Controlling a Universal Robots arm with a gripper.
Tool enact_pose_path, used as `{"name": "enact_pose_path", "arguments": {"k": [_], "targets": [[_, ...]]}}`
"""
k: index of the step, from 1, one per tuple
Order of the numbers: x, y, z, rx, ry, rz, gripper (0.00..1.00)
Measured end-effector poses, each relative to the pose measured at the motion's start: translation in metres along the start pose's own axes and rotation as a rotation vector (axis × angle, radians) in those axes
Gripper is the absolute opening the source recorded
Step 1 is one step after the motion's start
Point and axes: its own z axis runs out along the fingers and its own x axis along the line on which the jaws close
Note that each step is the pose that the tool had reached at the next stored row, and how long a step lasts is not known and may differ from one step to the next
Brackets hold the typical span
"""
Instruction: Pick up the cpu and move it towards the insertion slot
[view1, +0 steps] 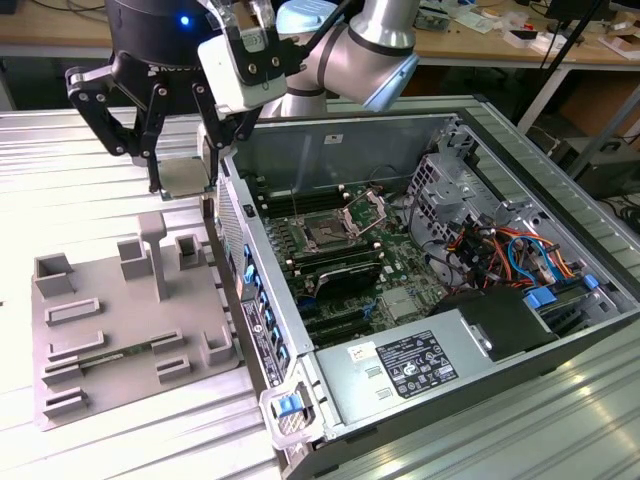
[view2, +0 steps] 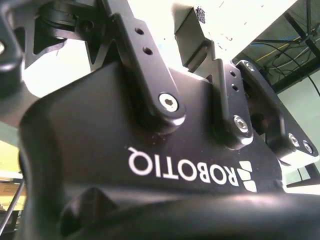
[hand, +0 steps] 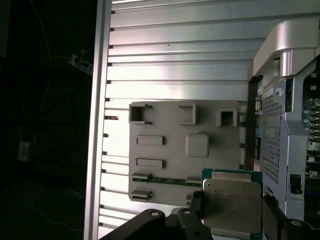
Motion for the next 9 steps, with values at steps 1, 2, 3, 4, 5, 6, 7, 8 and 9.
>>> {"name": "enact_pose_path", "arguments": {"k": [1, 2, 3, 4, 5, 6, 7, 8, 9], "targets": [[-0.0004, 0.0000, 0.0001, 0.0000, 0.0000, 0.000, 0.53], [-0.0007, 0.0000, 0.0002, 0.0000, 0.0000, 0.000, 0.53], [-0.0011, -0.0001, 0.0003, 0.0000, 0.0000, 0.000, 0.53], [-0.0013, -0.0001, 0.0003, 0.0000, 0.0000, 0.000, 0.53], [-0.0016, -0.0001, 0.0004, 0.0000, 0.0000, 0.000, 0.53], [-0.0019, -0.0001, 0.0005, 0.0000, 0.0000, 0.000, 0.53], [-0.0022, -0.0001, 0.0005, 0.0000, 0.0000, 0.000, 0.53], [-0.0026, -0.0002, 0.0007, 0.0000, 0.0000, 0.000, 0.53], [-0.0028, -0.0002, 0.0007, 0.0000, 0.0000, 0.000, 0.53]]}}
